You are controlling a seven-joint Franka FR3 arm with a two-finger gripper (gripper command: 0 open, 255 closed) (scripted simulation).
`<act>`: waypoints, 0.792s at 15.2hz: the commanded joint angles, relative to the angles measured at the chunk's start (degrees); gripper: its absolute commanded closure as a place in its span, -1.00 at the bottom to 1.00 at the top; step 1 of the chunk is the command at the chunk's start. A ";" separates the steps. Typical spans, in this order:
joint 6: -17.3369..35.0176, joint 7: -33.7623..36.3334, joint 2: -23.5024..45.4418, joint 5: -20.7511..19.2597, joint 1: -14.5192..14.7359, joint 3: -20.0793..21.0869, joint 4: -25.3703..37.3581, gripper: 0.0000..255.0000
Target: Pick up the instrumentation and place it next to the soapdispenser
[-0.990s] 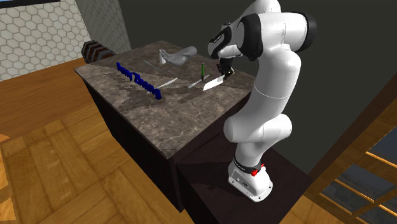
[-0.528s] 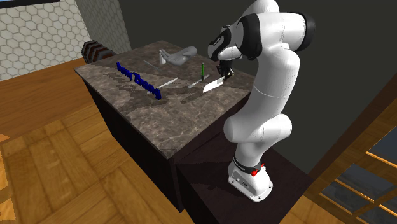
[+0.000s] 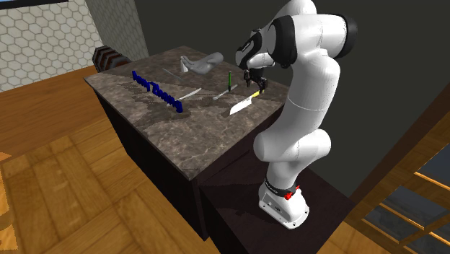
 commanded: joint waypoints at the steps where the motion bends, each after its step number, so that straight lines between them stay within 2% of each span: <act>1: -1.85 -0.12 -1.32 0.18 0.07 0.06 0.53 -1.00; 4: -7.07 -0.39 -4.65 0.62 0.26 0.23 2.42 -1.00; 12: -7.07 -0.39 -4.65 0.62 0.26 0.22 2.42 -1.00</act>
